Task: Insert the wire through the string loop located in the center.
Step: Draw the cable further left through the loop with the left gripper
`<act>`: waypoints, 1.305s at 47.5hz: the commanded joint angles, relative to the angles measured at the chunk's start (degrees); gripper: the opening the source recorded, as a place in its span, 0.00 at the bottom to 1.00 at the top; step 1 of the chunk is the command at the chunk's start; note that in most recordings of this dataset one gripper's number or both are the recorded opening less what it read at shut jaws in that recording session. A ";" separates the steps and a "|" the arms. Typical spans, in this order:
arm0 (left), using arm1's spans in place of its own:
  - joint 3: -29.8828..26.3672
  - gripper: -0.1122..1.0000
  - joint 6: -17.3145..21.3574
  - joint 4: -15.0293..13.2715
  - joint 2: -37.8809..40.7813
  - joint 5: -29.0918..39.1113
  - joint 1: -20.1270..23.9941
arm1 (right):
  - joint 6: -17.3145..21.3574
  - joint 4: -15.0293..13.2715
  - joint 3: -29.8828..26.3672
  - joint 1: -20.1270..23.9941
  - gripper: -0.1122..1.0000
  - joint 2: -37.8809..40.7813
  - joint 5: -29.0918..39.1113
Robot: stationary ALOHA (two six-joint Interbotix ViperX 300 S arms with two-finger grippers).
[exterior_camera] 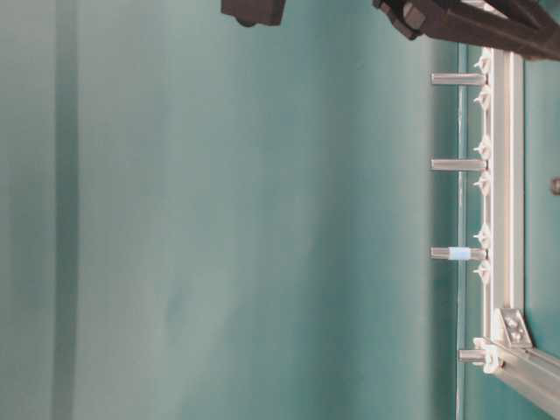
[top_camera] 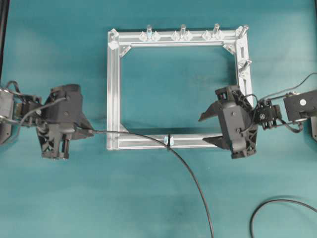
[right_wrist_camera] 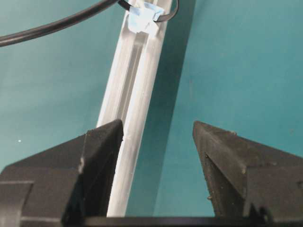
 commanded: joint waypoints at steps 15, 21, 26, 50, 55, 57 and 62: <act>0.35 0.22 -0.35 0.09 3.78 -2.90 -0.18 | 1.41 -0.09 -0.35 0.00 0.67 -1.14 -0.26; 0.44 0.22 -0.26 0.09 3.25 -2.90 -0.09 | 1.41 -0.09 -0.35 -0.09 0.67 -1.14 -0.26; 0.26 0.22 -0.18 0.09 2.90 -2.90 -0.18 | 1.41 -0.09 -0.18 -0.09 0.67 -1.14 -0.26; -1.23 0.84 -0.18 0.09 2.02 -0.53 -0.18 | 1.41 -0.09 0.09 -0.09 0.67 -1.14 -0.44; -1.14 0.83 -0.18 0.09 1.41 -0.53 -0.18 | 1.41 -0.09 0.18 -0.09 0.67 -1.14 -0.53; -1.14 0.83 -0.18 0.09 1.14 -0.53 -0.09 | 1.41 -0.09 0.09 -0.09 0.67 -1.14 -0.53; -0.97 0.83 -0.09 0.18 0.09 -0.53 -0.09 | 1.41 -0.09 -0.09 0.00 0.67 -1.14 -0.53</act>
